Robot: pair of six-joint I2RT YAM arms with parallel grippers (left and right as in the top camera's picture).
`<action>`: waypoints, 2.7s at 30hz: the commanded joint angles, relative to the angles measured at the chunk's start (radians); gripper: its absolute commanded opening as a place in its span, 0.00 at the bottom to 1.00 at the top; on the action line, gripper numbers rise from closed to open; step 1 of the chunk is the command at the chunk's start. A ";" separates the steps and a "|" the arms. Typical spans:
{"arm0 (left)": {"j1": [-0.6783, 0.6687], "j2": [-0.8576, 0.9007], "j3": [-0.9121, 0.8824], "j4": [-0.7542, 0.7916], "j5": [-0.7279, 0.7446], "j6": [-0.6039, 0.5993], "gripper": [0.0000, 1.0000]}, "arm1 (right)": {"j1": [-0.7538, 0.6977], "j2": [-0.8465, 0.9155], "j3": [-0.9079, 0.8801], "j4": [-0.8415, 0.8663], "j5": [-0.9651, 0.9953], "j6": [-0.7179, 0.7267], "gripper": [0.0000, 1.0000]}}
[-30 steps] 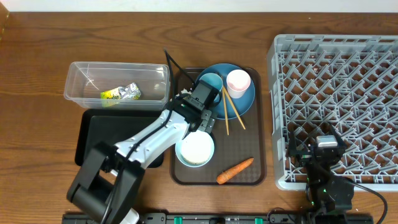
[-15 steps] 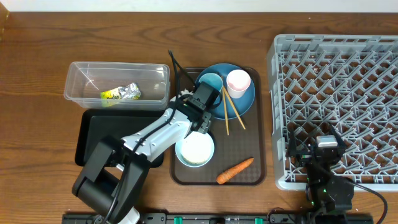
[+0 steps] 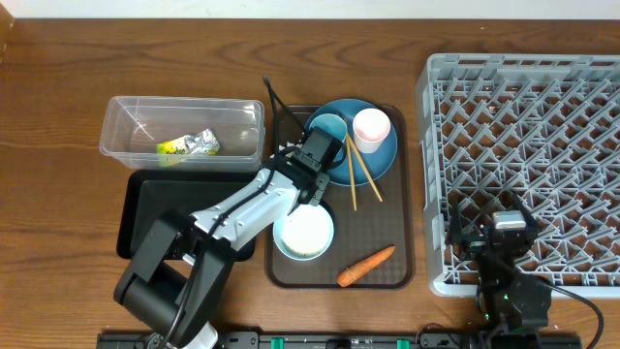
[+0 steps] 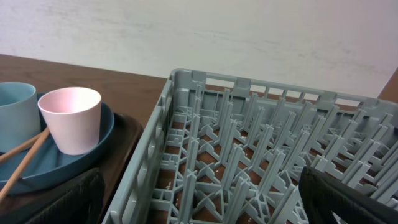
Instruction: Sort waste into correct bins and load items into the dishwasher rack
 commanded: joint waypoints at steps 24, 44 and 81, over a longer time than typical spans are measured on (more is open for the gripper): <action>0.002 -0.368 -0.007 -0.169 -0.008 -0.006 0.06 | 0.002 -0.002 -0.002 -0.003 0.006 0.008 0.99; 0.274 -0.388 -0.007 -0.055 -0.091 -0.187 0.07 | 0.002 -0.002 -0.002 -0.003 0.006 0.007 0.99; 0.259 -0.435 -0.021 -0.274 0.381 -0.187 0.66 | 0.002 -0.002 -0.002 -0.002 0.006 0.007 0.99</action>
